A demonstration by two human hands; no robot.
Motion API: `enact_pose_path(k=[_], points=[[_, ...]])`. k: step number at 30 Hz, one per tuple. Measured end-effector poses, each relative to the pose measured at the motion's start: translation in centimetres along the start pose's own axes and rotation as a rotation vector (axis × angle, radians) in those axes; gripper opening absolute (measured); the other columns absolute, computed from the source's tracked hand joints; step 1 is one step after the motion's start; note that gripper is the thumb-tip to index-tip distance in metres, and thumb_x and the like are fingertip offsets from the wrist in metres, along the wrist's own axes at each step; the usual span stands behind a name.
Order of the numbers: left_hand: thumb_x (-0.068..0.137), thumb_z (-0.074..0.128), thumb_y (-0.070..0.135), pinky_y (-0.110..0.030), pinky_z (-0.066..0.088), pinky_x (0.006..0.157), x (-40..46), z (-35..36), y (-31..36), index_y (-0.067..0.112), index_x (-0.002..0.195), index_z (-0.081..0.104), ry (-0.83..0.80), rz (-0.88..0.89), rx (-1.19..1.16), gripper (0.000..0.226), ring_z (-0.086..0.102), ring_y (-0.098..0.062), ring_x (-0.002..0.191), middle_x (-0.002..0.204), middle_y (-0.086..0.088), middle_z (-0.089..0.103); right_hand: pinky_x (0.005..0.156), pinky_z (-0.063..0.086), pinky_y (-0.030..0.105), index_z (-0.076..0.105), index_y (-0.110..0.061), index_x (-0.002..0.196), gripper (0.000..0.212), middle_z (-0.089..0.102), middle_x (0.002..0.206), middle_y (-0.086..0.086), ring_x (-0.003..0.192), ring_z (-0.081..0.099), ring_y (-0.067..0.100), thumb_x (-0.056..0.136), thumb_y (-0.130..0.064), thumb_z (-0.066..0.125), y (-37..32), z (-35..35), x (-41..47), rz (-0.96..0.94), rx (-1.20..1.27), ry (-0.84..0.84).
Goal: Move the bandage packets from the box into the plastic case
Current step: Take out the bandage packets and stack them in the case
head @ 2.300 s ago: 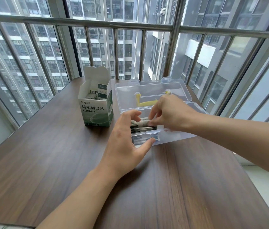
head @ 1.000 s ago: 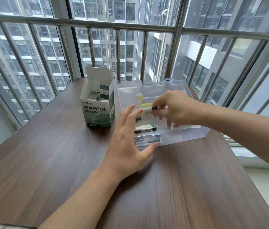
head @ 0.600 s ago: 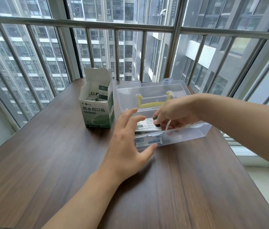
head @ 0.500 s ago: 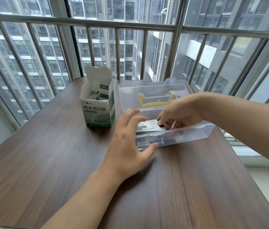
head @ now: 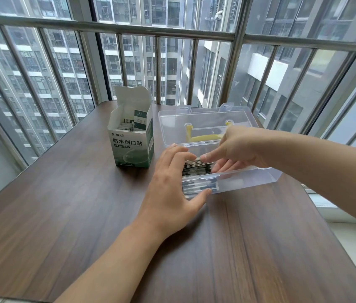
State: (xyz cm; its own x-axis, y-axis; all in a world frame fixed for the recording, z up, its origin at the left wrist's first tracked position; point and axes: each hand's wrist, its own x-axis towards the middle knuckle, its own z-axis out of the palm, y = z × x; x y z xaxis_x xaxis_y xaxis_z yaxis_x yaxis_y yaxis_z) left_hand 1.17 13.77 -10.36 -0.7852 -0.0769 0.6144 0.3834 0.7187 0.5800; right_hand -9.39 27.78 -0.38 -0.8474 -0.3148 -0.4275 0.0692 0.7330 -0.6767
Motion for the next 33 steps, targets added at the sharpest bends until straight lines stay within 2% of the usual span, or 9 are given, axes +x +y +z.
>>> enact_pose_path(k=[4, 6, 9, 15, 18, 24, 27, 30, 33], points=[[0.070, 0.083, 0.030, -0.021, 0.028, 0.115, -0.1, 0.1, -0.2, 0.016, 0.113, 0.056, -0.003, -0.010, -0.004, 0.053, 0.042, -0.016, 0.136, 0.132, 0.002, 0.051, 0.064, 0.063, 0.029, 0.069, 0.006, 0.099, 0.032, 0.076, 0.078, 0.017, 0.074, 0.076, 0.029, 0.084, -0.019, 0.081, 0.5, -0.6, -0.4, -0.073, -0.113, 0.029], [0.072, 0.084, 0.029, -0.013, 0.023, 0.113, -0.1, 0.2, -0.3, 0.017, 0.109, 0.055, -0.002, -0.023, -0.007, 0.048, 0.038, -0.012, 0.137, 0.132, 0.003, 0.051, 0.056, 0.060, 0.024, 0.070, 0.000, 0.097, 0.025, 0.077, 0.076, 0.014, 0.067, 0.074, 0.024, 0.085, -0.020, 0.080, 0.6, -1.0, -0.5, -0.110, -0.169, 0.043], [0.073, 0.085, 0.026, -0.009, 0.021, 0.110, -0.2, 0.2, -0.3, 0.018, 0.102, 0.052, 0.006, -0.029, -0.012, 0.044, 0.037, -0.009, 0.138, 0.132, 0.002, 0.051, 0.061, 0.060, 0.025, 0.075, -0.006, 0.091, 0.022, 0.077, 0.076, 0.008, 0.066, 0.072, 0.017, 0.090, -0.028, 0.075, 0.5, -1.1, -0.3, -0.225, -0.233, 0.033], [0.072, 0.087, 0.023, -0.013, 0.029, 0.107, 0.0, 0.2, -0.3, 0.016, 0.096, 0.050, 0.043, -0.004, -0.033, 0.045, 0.046, -0.016, 0.130, 0.125, 0.001, 0.052, 0.090, 0.055, 0.037, 0.076, -0.006, 0.104, 0.068, 0.079, 0.097, 0.005, 0.097, 0.075, 0.023, 0.104, -0.057, 0.030, -1.1, -0.2, -0.4, -0.156, -0.411, -0.446], [0.070, 0.088, 0.022, -0.013, 0.030, 0.107, 0.0, 0.2, -0.3, 0.015, 0.094, 0.049, 0.044, 0.000, -0.039, 0.046, 0.048, -0.017, 0.128, 0.126, 0.001, 0.051, 0.096, 0.054, 0.040, 0.073, -0.002, 0.111, 0.081, 0.077, 0.104, 0.011, 0.102, 0.074, 0.026, 0.102, -0.064, 0.022, -2.0, 0.1, -0.1, -0.092, -0.430, -0.510], [0.071, 0.086, 0.026, -0.020, 0.040, 0.098, 0.1, 0.0, -0.1, 0.012, 0.101, 0.052, 0.030, -0.019, -0.022, 0.046, 0.052, -0.016, 0.111, 0.112, 0.002, 0.051, 0.099, 0.054, 0.040, 0.071, -0.003, 0.117, 0.093, 0.076, 0.109, 0.010, 0.108, 0.071, 0.022, 0.094, -0.074, 0.017, -2.9, 0.5, -0.6, -0.089, -0.526, -0.527], [0.073, 0.084, 0.027, -0.012, 0.038, 0.089, 0.1, 0.0, -0.1, 0.010, 0.108, 0.055, 0.022, -0.024, -0.012, 0.049, 0.051, -0.013, 0.097, 0.102, 0.004, 0.049, 0.100, 0.054, 0.040, 0.066, -0.005, 0.126, 0.097, 0.073, 0.119, 0.009, 0.113, 0.069, 0.020, 0.090, -0.078, 0.015, -2.8, 0.8, -0.8, -0.113, -0.548, -0.498], [0.071, 0.085, 0.026, -0.010, 0.036, 0.083, 0.1, 0.0, 0.0, 0.014, 0.097, 0.050, 0.045, -0.019, -0.010, 0.045, 0.047, -0.011, 0.090, 0.097, 0.007, 0.047, 0.100, 0.054, 0.041, 0.059, -0.003, 0.134, 0.098, 0.066, 0.131, 0.010, 0.120, 0.064, 0.022, 0.089, -0.079, 0.016, -2.7, 1.2, -0.7, -0.126, -0.526, -0.407], [0.068, 0.086, 0.025, -0.010, 0.036, 0.078, 0.0, 0.0, -0.1, 0.019, 0.094, 0.045, 0.070, -0.029, -0.022, 0.049, 0.046, -0.011, 0.086, 0.095, 0.007, 0.047, 0.101, 0.053, 0.041, 0.062, -0.004, 0.130, 0.096, 0.068, 0.125, 0.007, 0.117, 0.064, 0.021, 0.091, -0.077, 0.013, -2.9, 1.4, -0.7, -0.150, -0.517, -0.366]])
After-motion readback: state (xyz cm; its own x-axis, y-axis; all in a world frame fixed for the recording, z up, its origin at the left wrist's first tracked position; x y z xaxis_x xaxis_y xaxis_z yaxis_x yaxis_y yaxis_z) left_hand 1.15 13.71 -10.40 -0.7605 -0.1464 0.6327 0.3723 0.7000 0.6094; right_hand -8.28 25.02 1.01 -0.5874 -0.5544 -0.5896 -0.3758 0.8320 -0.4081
